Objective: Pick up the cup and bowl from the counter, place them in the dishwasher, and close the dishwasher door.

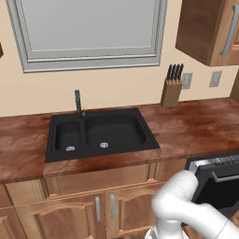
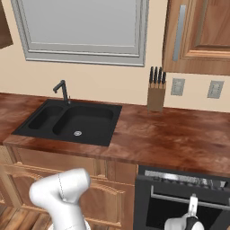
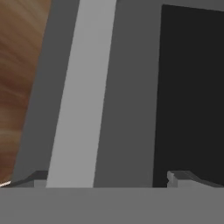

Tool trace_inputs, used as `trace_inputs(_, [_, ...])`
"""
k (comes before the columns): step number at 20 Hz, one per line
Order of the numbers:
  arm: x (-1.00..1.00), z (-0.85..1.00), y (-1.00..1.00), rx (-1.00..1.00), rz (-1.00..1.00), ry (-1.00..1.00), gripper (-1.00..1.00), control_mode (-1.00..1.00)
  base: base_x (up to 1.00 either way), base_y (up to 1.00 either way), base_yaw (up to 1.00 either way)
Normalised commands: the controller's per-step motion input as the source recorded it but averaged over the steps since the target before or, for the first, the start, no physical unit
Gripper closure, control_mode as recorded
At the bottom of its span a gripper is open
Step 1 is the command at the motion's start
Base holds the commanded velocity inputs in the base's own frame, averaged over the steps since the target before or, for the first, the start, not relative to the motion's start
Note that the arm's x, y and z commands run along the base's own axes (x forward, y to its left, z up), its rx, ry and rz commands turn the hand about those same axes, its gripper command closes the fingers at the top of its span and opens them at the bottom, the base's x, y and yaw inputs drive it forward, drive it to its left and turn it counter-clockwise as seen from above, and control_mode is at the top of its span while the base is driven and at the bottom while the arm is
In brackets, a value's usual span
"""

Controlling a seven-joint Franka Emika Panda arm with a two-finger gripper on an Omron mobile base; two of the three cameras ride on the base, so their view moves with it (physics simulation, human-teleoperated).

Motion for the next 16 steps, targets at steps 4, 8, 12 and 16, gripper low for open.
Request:
trace_inputs(4, [0.34,-0.49,0.00,-0.08,0.00,-0.12,-1.00,-1.00,0.00,0.00,0.00])
trace_inputs(8, [0.46,-0.48,0.00,-0.09,0.00,-0.12,-1.00,-1.00,0.00,0.00,0.00])
trace_inputs(12, [0.53,-0.44,0.00,-0.11,0.00,-0.14,-1.00,-1.00,0.00,0.00,0.00])
trace_inputs(16, [0.48,-0.44,0.00,-0.10,0.00,-0.14,-1.00,-1.00,0.00,0.00,0.00])
